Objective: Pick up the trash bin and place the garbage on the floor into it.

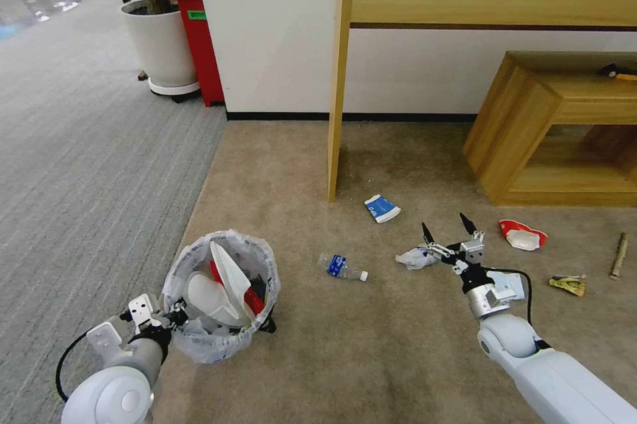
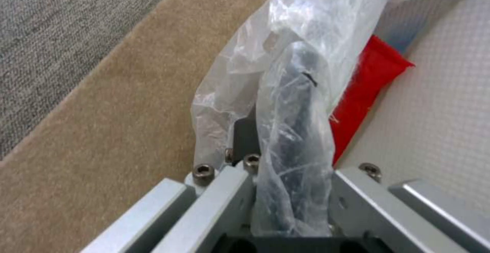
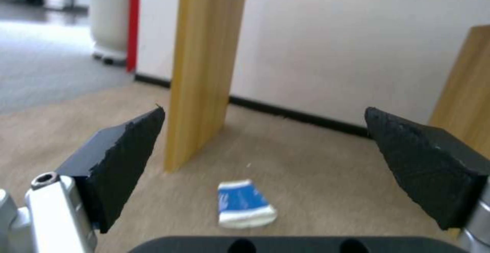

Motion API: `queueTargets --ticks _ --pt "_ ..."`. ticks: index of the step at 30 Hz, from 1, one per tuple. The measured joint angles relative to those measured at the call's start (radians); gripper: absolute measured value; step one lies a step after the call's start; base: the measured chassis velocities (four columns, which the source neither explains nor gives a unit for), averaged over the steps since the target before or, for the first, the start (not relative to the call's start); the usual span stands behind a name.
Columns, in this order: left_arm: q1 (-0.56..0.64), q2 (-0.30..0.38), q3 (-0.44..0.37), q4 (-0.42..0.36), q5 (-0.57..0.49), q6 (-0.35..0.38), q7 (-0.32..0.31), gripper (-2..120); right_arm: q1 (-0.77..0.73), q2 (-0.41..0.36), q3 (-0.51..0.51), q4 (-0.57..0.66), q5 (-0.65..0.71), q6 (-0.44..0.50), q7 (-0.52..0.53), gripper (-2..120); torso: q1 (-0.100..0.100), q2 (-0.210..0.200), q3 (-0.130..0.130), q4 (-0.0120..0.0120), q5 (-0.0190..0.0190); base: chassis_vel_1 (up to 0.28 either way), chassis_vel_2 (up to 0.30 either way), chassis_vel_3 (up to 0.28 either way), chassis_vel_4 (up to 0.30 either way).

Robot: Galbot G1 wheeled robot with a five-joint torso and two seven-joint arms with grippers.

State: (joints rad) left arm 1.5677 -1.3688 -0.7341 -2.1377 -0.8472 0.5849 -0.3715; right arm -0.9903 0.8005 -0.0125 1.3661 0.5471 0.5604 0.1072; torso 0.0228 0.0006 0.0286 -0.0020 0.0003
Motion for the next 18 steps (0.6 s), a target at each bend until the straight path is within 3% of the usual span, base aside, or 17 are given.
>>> queueTargets --ticks 7,18 --pt "-0.005 -0.005 0.002 0.001 0.0 0.0 0.0 0 0.083 -0.063 -0.159 -0.033 0.083 -0.054 -0.054 100 0.0 0.0 0.0 -0.0001 0.0 0.01 -0.015 -0.008 0.011" --pt "-0.026 -0.02 0.034 0.024 0.008 0.002 -0.005 0 0.278 -0.018 -0.418 -0.179 0.169 -0.05 -0.108 100 0.0 0.0 0.0 0.0003 -0.0001 0.0 0.0 0.0 0.0"
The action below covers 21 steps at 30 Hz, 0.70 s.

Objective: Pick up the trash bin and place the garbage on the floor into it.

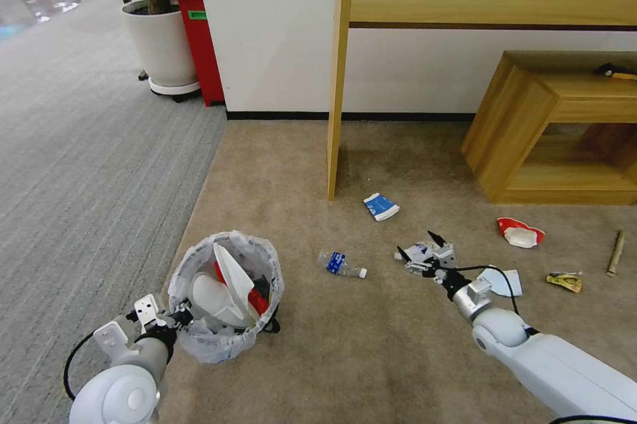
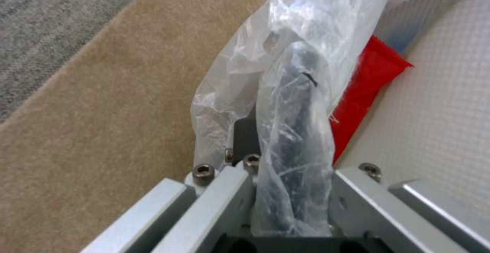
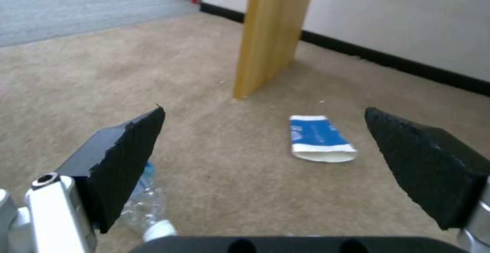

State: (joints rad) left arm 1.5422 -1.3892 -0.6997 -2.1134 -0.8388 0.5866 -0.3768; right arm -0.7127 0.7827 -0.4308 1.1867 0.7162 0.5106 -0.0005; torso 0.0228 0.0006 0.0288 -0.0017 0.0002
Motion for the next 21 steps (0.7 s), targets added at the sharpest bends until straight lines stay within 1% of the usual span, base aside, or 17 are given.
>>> queueTargets --ticks 1,3,6,8,9,11,12,13,15,16,17,18,21 --pt "0.0 0.0 0.0 0.0 0.0 0.0 0.0 0 0.0 0.0 0.0 0.0 0.0 0.0 0.0 100 0.0 0.0 0.0 0.0 0.0 0.0 0.0 0.0 0.0" --pt "-0.013 -0.003 0.023 0.013 0.007 0.0 -0.001 0 0.032 0.011 -0.058 -0.045 0.024 0.012 -0.028 100 0.0 0.0 0.0 0.0 0.0002 0.0 0.0 0.0 0.0" --pt "-0.021 -0.004 0.035 0.023 0.009 0.0 -0.001 0 0.043 0.013 -0.082 -0.065 0.036 0.017 -0.046 100 0.0 0.0 0.0 -0.0002 0.0 0.0 0.0 0.0 0.0" --pt "-0.033 -0.007 0.052 0.039 0.015 0.001 -0.001 0 0.06 0.014 -0.134 -0.096 0.061 0.03 -0.073 100 0.0 0.0 0.0 -0.0006 0.0003 0.0 0.0 0.0 0.0" --pt "-0.033 -0.007 0.052 0.039 0.015 0.001 -0.001 0 0.06 0.014 -0.134 -0.096 0.061 0.03 -0.073 100 0.0 0.0 0.0 -0.0006 0.0003 0.0 0.0 0.0 0.0" --pt "-0.036 -0.018 0.059 0.043 0.022 0.001 -0.001 0 0.085 0.025 -0.179 -0.128 0.069 0.041 -0.099 100 0.0 0.0 0.0 -0.0005 -0.0002 0.0 0.0 0.0 0.0" --pt "-0.036 -0.022 0.062 0.043 0.026 0.0 0.0 0 0.102 0.031 -0.207 -0.148 0.082 0.046 -0.121 100 0.0 0.0 0.0 -0.0003 0.0004 0.0 0.0 0.0 0.0" --pt "-0.037 -0.025 0.062 0.043 0.029 0.0 0.0 0 0.112 0.034 -0.225 -0.16 0.096 0.049 -0.143 100 0.0 0.0 0.0 0.0 0.0003 0.0 0.0 0.0 0.0" --pt "-0.037 -0.027 0.063 0.043 0.03 -0.001 0.0 0 0.118 0.037 -0.235 -0.167 0.108 0.052 -0.158 100 0.0 0.0 0.0 -0.0001 0.0001 0.0 0.0 0.0 0.0" --pt "-0.037 -0.031 0.063 0.041 0.032 -0.001 0.001 0 0.137 0.051 -0.258 -0.201 0.137 0.066 -0.212 100 0.0 0.0 0.0 -0.0003 -0.0001 0.0 0.0 0.0 0.0" --pt "-0.037 -0.033 0.063 0.039 0.032 -0.001 0.002 0 0.145 0.061 -0.265 -0.222 0.148 0.074 -0.238 100 0.0 0.0 0.0 -0.0003 0.0002 0.0 0.0 0.0 0.0" --pt "-0.037 -0.033 0.063 0.039 0.032 -0.001 0.002 0 0.145 0.061 -0.265 -0.222 0.148 0.074 -0.238 100 0.0 0.0 0.0 -0.0003 0.0002 0.0 0.0 0.0 0.0" --pt "-0.036 -0.034 0.062 0.032 0.033 -0.002 0.003 0 0.17 0.093 -0.284 -0.297 0.169 0.085 -0.304 100 0.0 0.0 0.0 -0.0001 0.0001 0.0 0.0 0.0 0.0"
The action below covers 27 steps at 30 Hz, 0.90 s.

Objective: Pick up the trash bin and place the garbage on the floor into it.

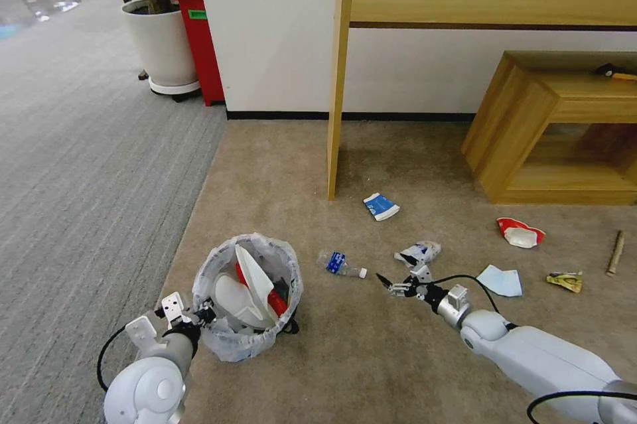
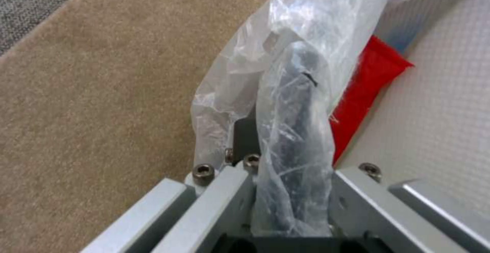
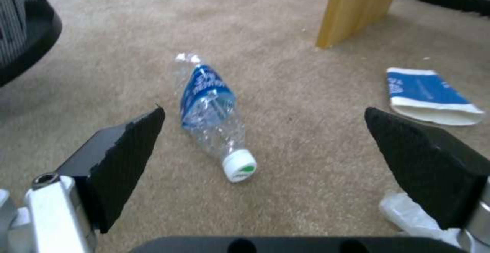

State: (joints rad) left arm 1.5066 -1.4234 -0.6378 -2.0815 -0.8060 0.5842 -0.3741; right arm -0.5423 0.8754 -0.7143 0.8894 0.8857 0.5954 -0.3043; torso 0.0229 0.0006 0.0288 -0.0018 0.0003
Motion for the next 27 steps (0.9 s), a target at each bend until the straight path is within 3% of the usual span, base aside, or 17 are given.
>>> queueTargets --ticks 12,24,26,27 --pt "0.026 -0.001 -0.016 -0.037 0.001 -0.005 0.004 0 0.077 0.12 -0.053 -0.242 0.046 0.0 -0.181 93 0.0 0.0 0.0 -0.0001 -0.0003 0.0 0.0 0.0 0.0" --pt "0.051 0.001 -0.035 -0.066 0.004 -0.016 0.014 0 0.118 0.247 -0.059 -0.371 0.019 -0.008 -0.231 96 0.0 0.0 0.0 -0.0001 -0.0003 0.0 0.0 0.0 0.0" --pt "0.056 0.005 -0.044 -0.076 0.002 -0.017 0.015 0 0.133 0.317 -0.03 -0.449 -0.014 -0.013 -0.258 98 0.0 0.0 0.0 0.0001 0.0 0.0 0.0 0.0 0.0" --pt "0.056 0.005 -0.044 -0.076 0.002 -0.017 0.015 0 0.133 0.317 -0.03 -0.449 -0.014 -0.013 -0.258 98 0.0 0.0 0.0 0.0001 0.0 0.0 0.0 0.0 0.0"
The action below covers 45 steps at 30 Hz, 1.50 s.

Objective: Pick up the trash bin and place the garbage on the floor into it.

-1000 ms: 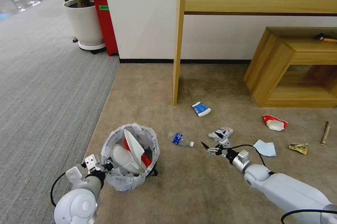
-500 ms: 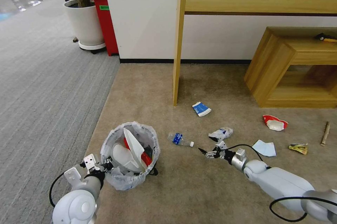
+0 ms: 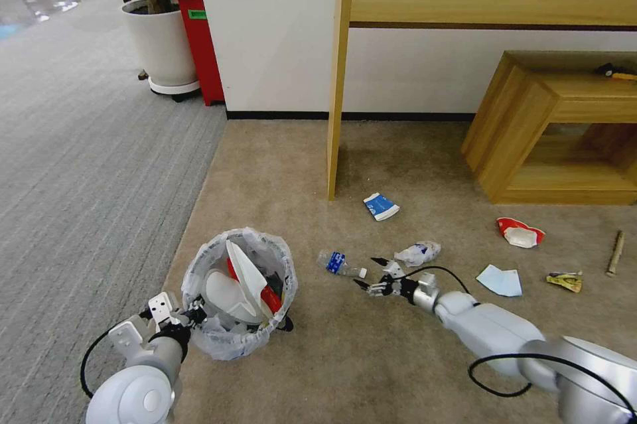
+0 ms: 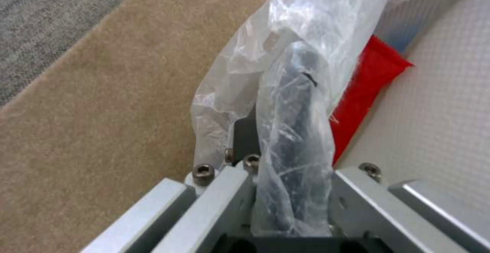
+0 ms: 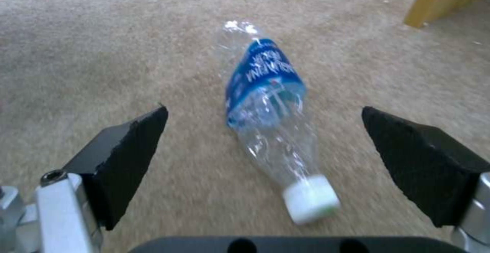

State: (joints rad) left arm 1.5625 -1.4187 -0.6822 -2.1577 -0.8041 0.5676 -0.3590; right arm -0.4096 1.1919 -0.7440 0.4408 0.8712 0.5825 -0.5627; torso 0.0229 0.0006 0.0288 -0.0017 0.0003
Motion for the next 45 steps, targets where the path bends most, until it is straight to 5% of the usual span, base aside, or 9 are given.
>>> queueTargets --ticks 21,45 --pt "0.001 -0.006 0.014 0.003 0.006 -0.012 0.007 0 0.004 0.092 0.147 -0.182 -0.178 -0.013 -0.067 100 0.0 0.0 0.0 -0.0002 0.0002 0.0 0.0 0.0 0.0" --pt "0.031 -0.013 -0.008 -0.024 0.014 -0.04 0.015 0 -0.032 0.133 0.214 -0.201 -0.239 -0.087 0.056 94 0.0 0.0 0.0 -0.0002 0.0 0.0 0.0 0.0 0.0"
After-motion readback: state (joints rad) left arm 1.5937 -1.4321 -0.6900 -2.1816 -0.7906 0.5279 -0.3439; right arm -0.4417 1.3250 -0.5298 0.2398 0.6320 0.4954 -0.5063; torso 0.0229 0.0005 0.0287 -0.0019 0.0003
